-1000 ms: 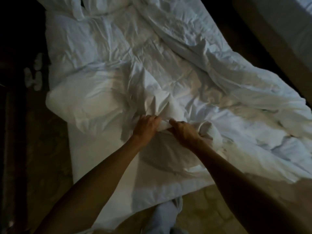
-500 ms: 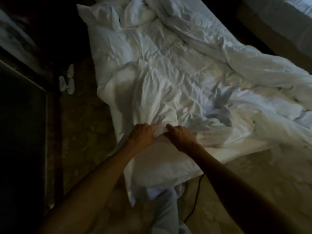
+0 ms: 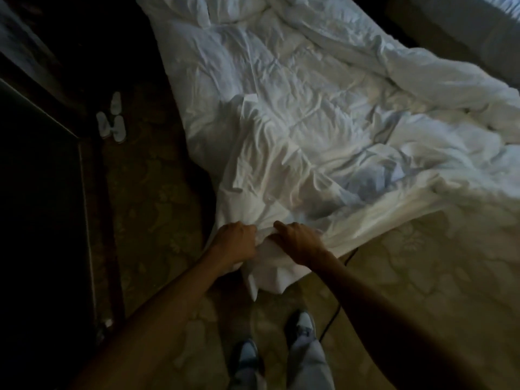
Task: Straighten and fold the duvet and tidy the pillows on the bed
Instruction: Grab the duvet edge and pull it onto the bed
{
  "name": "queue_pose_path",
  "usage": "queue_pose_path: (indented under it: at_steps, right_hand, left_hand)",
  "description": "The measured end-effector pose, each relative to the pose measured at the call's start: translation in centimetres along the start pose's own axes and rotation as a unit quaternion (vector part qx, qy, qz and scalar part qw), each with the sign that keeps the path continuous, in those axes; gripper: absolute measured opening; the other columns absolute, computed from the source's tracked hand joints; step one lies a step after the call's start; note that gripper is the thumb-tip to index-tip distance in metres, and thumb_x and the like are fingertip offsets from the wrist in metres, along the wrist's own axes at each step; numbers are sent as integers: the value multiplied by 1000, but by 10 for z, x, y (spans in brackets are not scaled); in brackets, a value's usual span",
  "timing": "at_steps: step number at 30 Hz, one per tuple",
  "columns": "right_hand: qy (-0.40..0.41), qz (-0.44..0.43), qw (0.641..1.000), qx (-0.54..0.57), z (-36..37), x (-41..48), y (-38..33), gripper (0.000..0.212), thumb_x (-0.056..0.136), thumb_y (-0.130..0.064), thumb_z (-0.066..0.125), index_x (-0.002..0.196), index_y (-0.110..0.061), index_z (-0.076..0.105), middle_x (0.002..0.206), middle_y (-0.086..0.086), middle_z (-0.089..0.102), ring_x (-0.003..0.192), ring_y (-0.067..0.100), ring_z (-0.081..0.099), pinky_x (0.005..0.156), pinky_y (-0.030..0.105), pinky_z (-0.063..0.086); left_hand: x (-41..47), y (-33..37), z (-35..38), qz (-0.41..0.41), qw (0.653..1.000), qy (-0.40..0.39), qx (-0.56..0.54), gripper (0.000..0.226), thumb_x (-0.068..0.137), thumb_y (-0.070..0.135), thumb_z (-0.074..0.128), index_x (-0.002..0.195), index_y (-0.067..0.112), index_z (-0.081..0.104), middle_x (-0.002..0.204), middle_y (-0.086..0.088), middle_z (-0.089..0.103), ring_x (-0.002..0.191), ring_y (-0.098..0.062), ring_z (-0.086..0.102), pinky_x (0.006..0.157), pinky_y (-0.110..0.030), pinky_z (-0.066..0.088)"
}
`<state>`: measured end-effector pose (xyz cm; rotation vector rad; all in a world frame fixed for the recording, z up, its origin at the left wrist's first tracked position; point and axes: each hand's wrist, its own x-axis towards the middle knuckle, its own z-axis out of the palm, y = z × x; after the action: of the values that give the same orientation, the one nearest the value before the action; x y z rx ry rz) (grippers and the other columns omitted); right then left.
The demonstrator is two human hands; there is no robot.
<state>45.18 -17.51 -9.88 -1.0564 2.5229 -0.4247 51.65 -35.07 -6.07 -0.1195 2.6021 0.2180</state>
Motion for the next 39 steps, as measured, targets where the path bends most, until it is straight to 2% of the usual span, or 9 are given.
queue_pose_path:
  at_steps: [4, 6, 16, 22, 26, 29, 35, 37, 39]
  right_hand:
    - [23, 4, 1000, 2, 21, -38, -30, 41, 95, -53, 31, 108, -20, 50, 89, 7, 68, 77, 24, 67, 67, 44, 55]
    - [20, 8, 1000, 5, 28, -58, -45, 35, 96, -49, 37, 106, -18, 51, 88, 7, 68, 76, 24, 67, 67, 42, 55]
    - [20, 31, 999, -18, 62, -167, -80, 28, 95, -40, 50, 101, -13, 55, 93, 10, 69, 84, 34, 66, 63, 42, 49]
    - [49, 31, 997, -50, 83, -234, -78, 29, 90, -41, 58, 96, -13, 59, 86, 9, 69, 71, 34, 67, 54, 37, 48]
    - [-10, 50, 998, -19, 86, -284, -79, 34, 84, -47, 54, 91, -14, 58, 88, 6, 66, 77, 28, 65, 63, 36, 49]
    - [-20, 50, 999, -11, 90, -310, -80, 37, 77, -48, 49, 91, -15, 59, 89, 4, 63, 81, 26, 63, 65, 38, 50]
    - [23, 67, 997, 4, 94, -322, -75, 43, 72, -46, 41, 96, -15, 58, 92, 4, 60, 89, 27, 59, 70, 36, 44]
    - [22, 88, 995, 39, 87, -320, -77, 44, 76, -43, 44, 109, -17, 59, 104, 3, 62, 100, 24, 57, 79, 36, 46]
    - [28, 105, 991, 79, 84, -316, -78, 40, 83, -34, 52, 118, -17, 58, 114, 5, 63, 108, 22, 56, 87, 37, 48]
  left_hand:
    - [-44, -3, 16, 15, 1000, -14, 4, 40, 83, 41, 57, 112, 13, 52, 112, -14, 62, 103, -32, 60, 81, -35, 45]
    - [-65, -3, 25, 11, 1000, -18, -11, 38, 85, 38, 55, 112, 11, 51, 114, -17, 61, 104, -33, 59, 80, -35, 44]
    - [-152, 36, 94, -7, 995, -58, -84, 44, 89, 41, 46, 119, 9, 50, 123, -18, 57, 112, -34, 56, 91, -38, 45]
    - [-194, 75, 127, -22, 989, -89, -117, 51, 89, 47, 48, 123, 11, 50, 125, -18, 56, 114, -34, 55, 90, -36, 44]
    - [-220, 108, 152, 12, 976, -157, -147, 46, 88, 37, 52, 124, 7, 51, 125, -18, 58, 112, -33, 56, 88, -34, 44]
    - [-231, 131, 169, 27, 969, -184, -160, 50, 86, 35, 57, 127, 8, 50, 127, -16, 57, 113, -30, 56, 89, -33, 44]
    - [-228, 143, 168, 40, 968, -140, -205, 40, 81, 32, 64, 109, 11, 43, 103, -14, 59, 98, -31, 61, 70, -31, 41]
    - [-225, 138, 163, 30, 970, -107, -217, 41, 81, 37, 64, 107, 13, 43, 98, -10, 60, 94, -27, 61, 71, -32, 42]
    - [-221, 132, 154, 22, 972, -79, -221, 33, 84, 33, 61, 107, 13, 49, 104, -9, 62, 97, -24, 60, 79, -34, 46]
